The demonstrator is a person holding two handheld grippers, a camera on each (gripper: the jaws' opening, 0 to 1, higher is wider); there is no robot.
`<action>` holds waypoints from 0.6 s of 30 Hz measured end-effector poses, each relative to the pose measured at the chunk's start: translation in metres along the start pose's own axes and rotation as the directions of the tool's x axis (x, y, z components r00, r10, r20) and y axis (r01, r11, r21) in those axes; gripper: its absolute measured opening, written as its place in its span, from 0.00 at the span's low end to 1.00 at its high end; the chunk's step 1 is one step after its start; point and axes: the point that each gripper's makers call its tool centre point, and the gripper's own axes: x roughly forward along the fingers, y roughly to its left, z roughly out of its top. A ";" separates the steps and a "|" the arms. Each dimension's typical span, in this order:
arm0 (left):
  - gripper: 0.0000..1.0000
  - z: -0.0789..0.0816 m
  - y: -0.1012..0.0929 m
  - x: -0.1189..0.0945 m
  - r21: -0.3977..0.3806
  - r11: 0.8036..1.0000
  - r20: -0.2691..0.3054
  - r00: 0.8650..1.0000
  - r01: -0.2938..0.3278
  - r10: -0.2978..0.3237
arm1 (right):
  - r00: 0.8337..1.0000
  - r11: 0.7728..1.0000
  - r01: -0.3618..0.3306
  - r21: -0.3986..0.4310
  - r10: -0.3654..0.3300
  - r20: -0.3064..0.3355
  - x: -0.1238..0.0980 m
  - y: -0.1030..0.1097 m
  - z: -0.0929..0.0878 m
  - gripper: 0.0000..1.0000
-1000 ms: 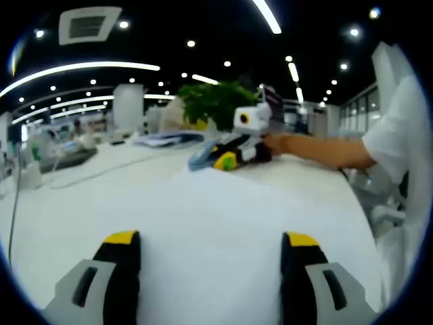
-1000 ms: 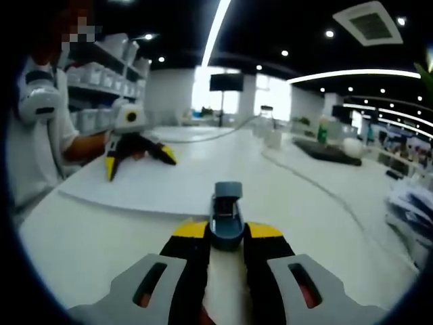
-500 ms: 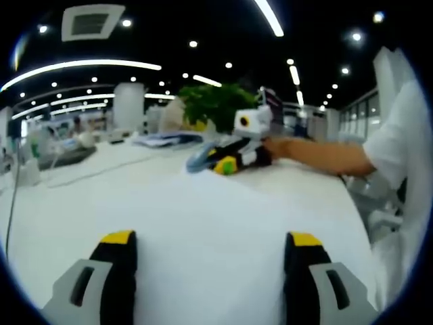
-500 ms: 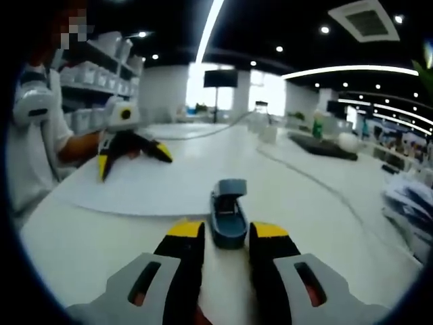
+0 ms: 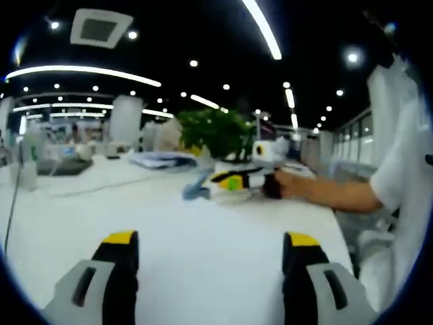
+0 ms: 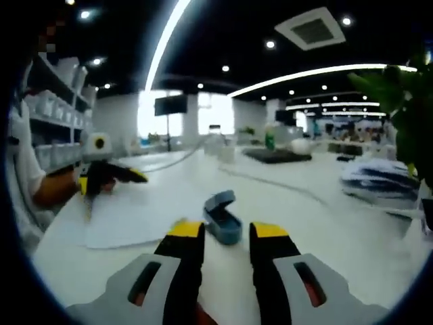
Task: Pick up the paper insert the paper into the punch align the paper edges press the punch to punch holes
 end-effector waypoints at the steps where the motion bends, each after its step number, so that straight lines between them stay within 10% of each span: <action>1: 0.85 0.003 -0.001 0.001 0.000 1.000 0.006 1.000 -0.003 0.003 | 1.000 1.000 0.024 0.003 -0.024 0.003 -0.001 -0.001 0.000 0.27; 18: 0.74 0.022 0.016 0.068 0.048 0.999 -0.039 0.999 0.024 -0.022 | 0.970 0.967 0.240 0.080 -0.243 0.029 -0.007 -0.027 0.004 0.31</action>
